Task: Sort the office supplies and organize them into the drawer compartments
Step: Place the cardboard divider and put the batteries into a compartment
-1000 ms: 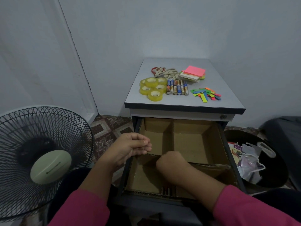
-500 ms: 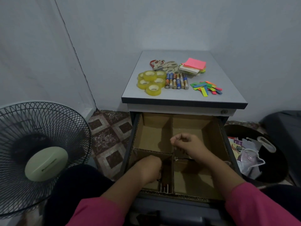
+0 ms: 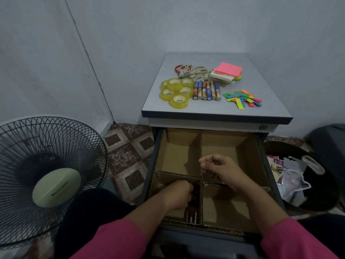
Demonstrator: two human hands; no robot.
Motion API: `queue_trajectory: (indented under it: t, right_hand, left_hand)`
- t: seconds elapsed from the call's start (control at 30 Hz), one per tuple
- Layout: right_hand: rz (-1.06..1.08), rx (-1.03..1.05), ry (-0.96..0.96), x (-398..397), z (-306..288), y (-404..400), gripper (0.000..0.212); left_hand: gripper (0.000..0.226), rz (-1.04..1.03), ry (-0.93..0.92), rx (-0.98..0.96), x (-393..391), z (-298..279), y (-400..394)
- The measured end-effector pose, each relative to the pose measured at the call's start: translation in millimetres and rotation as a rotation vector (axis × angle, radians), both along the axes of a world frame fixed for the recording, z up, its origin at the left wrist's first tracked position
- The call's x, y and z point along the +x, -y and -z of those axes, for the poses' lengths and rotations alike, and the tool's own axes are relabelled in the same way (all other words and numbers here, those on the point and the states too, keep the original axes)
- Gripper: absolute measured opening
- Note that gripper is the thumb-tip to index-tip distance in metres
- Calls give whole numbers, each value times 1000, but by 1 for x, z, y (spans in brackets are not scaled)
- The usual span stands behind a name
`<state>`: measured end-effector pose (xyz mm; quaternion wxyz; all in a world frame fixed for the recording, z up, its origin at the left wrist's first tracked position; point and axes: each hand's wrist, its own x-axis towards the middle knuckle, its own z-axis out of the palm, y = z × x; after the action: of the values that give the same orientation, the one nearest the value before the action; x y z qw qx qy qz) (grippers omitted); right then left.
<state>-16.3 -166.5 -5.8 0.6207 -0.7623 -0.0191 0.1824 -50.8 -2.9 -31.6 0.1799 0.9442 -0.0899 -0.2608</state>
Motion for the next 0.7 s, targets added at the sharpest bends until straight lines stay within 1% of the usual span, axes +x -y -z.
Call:
queue_trajectory:
  t: [0.13, 0.17, 0.23, 0.3, 0.33, 0.37, 0.4, 0.47, 0.5, 0.63, 0.7]
  right_hand:
    - [4, -5, -2, 1, 0, 1, 10]
    - [4, -5, -3, 1, 0, 1, 10]
    - [4, -5, -4, 1, 1, 1, 10]
    - [7, -3, -3, 1, 0, 1, 10]
    - [4, 3, -2, 1, 0, 1, 11]
    - [-1, 8, -1, 1, 0, 1, 11]
    - [-5, 11, 1, 1, 0, 1, 11]
    - [-3, 8, 0, 1, 0, 1, 11]
    - [-2, 7, -3, 1, 0, 1, 11]
    - [-1, 13, -8, 1, 0, 1, 11]
    - [1, 1, -3, 1, 0, 1, 11]
  left_hand:
    - [26, -100, -191, -116, 3, -2, -2]
    - [26, -109, -212, -114, 3, -3, -2]
    - [26, -113, -191, -57, 5, -1, -5]
    - [27, -68, -115, 47, 5, 0, -7]
    - [27, -58, -113, 84, 4, 1, -9]
    - [28, -65, -151, 88, 4, 4, -10]
    - [28, -87, -220, 55, 4, 7, -11]
    - [29, -143, -380, -74, 2, 6, -10]
    - [27, -154, -431, -125, 1, 6, -9]
    - [17, -182, -462, -232, -2, 4, -7]
    - [19, -180, -462, -255, -2, 5, -8]
